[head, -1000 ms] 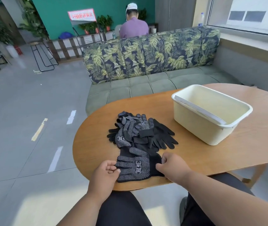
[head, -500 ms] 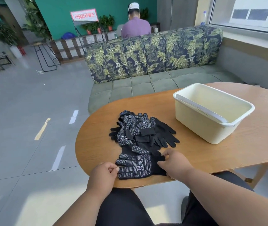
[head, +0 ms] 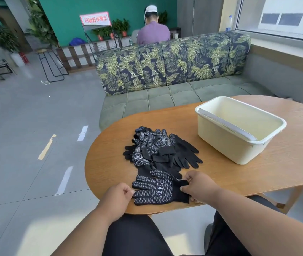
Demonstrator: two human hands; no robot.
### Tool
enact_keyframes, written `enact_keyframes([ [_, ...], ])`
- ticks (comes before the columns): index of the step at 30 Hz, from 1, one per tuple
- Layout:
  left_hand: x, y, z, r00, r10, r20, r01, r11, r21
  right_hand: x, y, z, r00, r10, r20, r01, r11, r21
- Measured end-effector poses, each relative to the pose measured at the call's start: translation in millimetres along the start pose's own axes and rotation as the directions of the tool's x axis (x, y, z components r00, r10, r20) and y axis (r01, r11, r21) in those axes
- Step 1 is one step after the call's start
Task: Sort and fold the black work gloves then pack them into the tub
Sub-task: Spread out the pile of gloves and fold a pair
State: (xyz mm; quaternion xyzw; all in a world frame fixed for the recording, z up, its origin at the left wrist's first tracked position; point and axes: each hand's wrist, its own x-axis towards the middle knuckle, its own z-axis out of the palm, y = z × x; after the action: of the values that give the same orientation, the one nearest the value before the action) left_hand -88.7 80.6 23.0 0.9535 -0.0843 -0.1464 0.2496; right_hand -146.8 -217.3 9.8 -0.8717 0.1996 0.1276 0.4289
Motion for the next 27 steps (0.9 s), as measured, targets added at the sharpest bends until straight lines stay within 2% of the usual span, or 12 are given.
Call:
enact_keyframes([
  [2, -6.4, 1.3, 4.0, 0.997, 0.020, -0.080, -0.026, 0.997, -0.079, -1.4, -0.1, 0.2, 1.000, -0.016, -0.004, 0.016, 0.999, 0.037],
  [5, -13.2, 1.6, 12.5, 0.981, 0.119, -0.154, -0.134, 0.987, -0.093, -0.8, 3.3, 3.3, 0.999, -0.030, -0.020, 0.030, 0.999, 0.030],
  [9, -16.2, -1.5, 23.0, 0.973, 0.230, -0.014, -0.230, 0.971, -0.070, -0.9, 4.5, 3.1, 1.000, -0.016, -0.018, 0.017, 0.997, 0.072],
  [16, -14.4, -3.3, 23.3, 0.953, 0.302, -0.029, -0.301, 0.953, 0.026, -3.0, 2.0, 1.2, 0.999, 0.025, -0.024, -0.022, 0.992, 0.125],
  [19, -12.5, -3.0, 25.3, 0.934, 0.356, -0.040, -0.348, 0.928, 0.133, -2.7, 1.4, 2.5, 0.999, 0.022, -0.035, -0.017, 0.993, 0.120],
  [23, -12.2, -4.6, 28.6, 0.905, 0.425, -0.014, -0.409, 0.879, 0.244, -2.5, 2.7, 4.5, 0.999, 0.006, -0.043, -0.001, 0.992, 0.124],
  [27, -15.8, -8.6, 24.3, 0.902, 0.431, 0.033, -0.423, 0.866, 0.266, -3.5, 3.1, 4.4, 1.000, -0.014, -0.026, 0.016, 0.996, 0.089],
])
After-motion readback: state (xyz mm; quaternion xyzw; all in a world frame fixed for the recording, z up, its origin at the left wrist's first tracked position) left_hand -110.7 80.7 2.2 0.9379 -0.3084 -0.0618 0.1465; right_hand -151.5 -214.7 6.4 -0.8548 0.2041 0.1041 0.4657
